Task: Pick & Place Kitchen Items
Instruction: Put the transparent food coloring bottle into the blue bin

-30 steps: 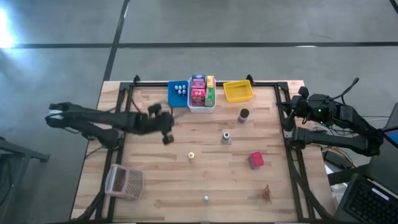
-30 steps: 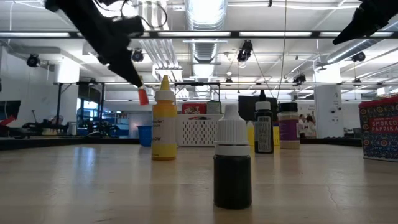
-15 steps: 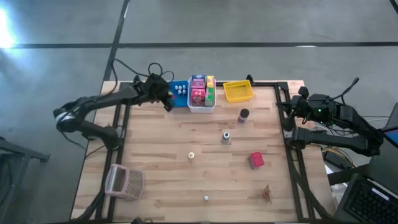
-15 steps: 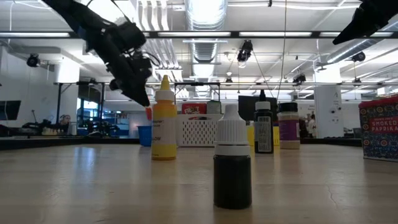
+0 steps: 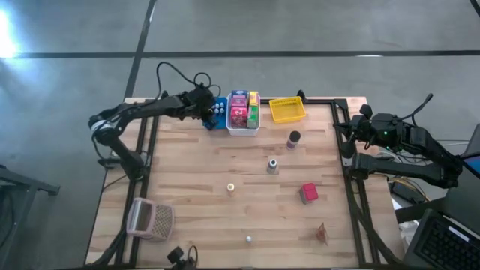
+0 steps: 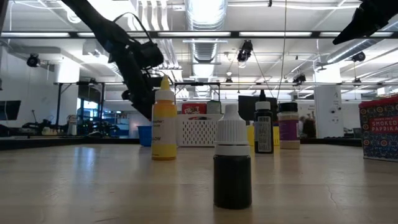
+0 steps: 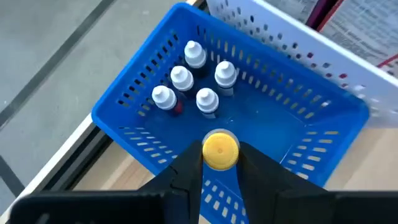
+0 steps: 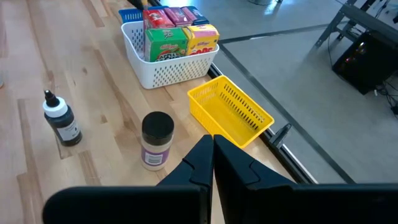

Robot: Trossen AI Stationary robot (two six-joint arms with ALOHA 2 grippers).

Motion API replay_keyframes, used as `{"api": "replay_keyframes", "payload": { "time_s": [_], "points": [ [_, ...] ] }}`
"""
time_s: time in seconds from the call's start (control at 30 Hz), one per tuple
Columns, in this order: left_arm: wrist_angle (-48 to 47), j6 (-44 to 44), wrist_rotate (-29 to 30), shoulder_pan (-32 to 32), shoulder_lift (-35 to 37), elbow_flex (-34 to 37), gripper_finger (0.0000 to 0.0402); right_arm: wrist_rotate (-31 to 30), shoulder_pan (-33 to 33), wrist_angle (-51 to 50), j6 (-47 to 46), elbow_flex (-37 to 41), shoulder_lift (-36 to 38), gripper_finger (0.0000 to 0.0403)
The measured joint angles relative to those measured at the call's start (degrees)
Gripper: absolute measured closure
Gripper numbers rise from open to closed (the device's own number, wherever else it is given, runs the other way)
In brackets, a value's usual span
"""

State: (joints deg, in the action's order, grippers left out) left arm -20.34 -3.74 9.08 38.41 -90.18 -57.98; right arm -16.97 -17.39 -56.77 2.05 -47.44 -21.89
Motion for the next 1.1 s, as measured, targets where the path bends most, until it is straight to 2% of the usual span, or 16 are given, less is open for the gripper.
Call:
{"api": "replay_keyframes", "payload": {
  "time_s": [0.37,0.77,1.1],
  "points": [
    [4.3,1.2,0.3,3.7,-4.6,-0.5,0.0313,0.0,0.0,0.0,0.0,0.0,0.0,0.0394],
    [8.3,1.7,1.1,3.8,-8.4,-0.6,0.0313,0.0,0.0,0.0,0.0,0.0,0.0,0.0394],
    [7.4,2.0,1.0,3.9,-8.2,-0.5,0.0281,0.0,0.0,0.0,0.0,0.0,0.0,0.0394]
  ]
}}
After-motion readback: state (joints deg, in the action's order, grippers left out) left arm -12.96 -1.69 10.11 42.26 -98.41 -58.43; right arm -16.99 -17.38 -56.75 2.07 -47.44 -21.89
